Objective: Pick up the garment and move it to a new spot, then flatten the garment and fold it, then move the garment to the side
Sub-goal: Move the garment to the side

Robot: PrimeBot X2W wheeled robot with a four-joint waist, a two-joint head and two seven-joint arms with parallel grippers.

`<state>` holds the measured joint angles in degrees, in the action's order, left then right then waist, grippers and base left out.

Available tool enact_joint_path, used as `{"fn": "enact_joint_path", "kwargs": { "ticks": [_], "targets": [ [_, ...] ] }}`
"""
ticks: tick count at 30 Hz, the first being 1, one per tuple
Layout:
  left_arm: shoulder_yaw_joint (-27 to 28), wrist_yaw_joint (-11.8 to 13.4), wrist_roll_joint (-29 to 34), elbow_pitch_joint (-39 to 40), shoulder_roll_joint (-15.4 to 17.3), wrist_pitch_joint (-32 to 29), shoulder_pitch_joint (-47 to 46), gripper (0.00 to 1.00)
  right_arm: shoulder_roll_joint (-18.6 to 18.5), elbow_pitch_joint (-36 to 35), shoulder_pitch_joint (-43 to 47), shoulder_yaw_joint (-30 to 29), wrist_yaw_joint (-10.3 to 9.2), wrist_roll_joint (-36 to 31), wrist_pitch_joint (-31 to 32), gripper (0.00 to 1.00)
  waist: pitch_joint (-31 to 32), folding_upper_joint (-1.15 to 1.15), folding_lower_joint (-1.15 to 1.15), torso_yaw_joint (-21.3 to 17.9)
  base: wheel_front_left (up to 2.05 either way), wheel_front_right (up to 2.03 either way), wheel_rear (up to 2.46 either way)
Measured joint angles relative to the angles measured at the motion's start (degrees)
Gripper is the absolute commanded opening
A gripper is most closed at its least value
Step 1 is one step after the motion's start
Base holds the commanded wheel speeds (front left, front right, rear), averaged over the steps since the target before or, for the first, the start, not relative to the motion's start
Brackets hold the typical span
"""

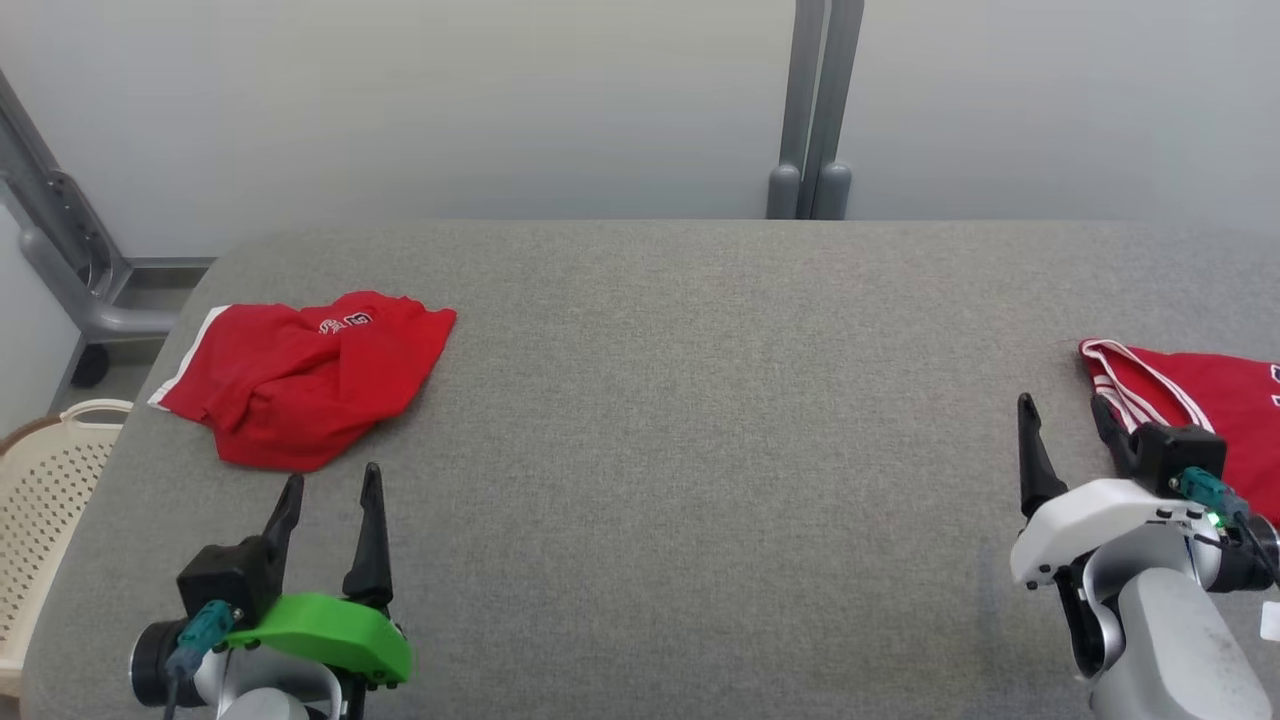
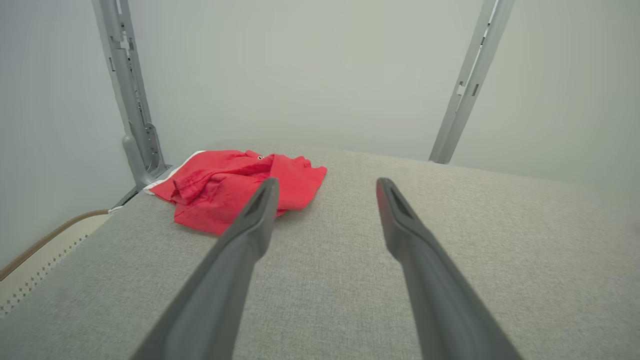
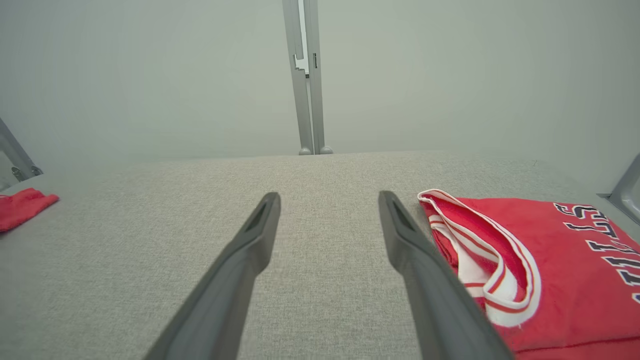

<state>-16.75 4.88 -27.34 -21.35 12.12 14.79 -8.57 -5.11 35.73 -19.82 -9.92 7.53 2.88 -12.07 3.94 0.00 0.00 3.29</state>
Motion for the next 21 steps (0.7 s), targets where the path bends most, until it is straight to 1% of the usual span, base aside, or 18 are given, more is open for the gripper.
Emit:
{"fn": "enact_joint_path", "kwargs": {
  "ticks": [4, 5, 9, 15, 21],
  "targets": [
    [3.0, -1.6, 0.1, 2.7, 0.5, 0.4, 1.6, 1.0, 1.3, -5.4, 4.3, 1.2, 0.0, 2.3, 1.0, 1.0, 1.1, 0.0, 0.0, 0.5, 0.0, 0.0, 0.0],
    [4.3, -2.4, 0.7, 3.7, 0.8, 0.4, 2.5, 1.0, 1.9, -7.7, 6.0, 1.7, 0.0, 3.2, 1.4, 1.0, 1.2, 0.0, 0.0, 0.2, 0.0, 0.0, 0.0],
    [5.4, -3.4, 3.4, 4.4, 1.3, 0.4, 4.6, 1.0, 2.2, -11.5, 9.5, 2.6, 0.0, 2.9, 0.8, 1.0, 1.1, 0.0, 0.0, -0.7, 0.0, 0.0, 0.0],
    [6.1, -3.8, 7.0, 4.0, 1.8, 0.4, 7.1, 1.0, 2.2, -14.1, 14.3, 5.0, 0.0, 2.9, -1.2, 1.0, 1.2, 0.0, 0.0, -1.9, 0.0, 0.0, 0.0],
    [7.2, -3.9, 7.5, 0.4, 1.9, 0.4, 9.5, 1.0, 2.3, -13.5, 17.3, 7.5, 0.0, 3.0, -1.9, 1.0, 1.6, 0.0, 0.0, -3.3, 0.0, 0.0, 0.0]
  ]
}}
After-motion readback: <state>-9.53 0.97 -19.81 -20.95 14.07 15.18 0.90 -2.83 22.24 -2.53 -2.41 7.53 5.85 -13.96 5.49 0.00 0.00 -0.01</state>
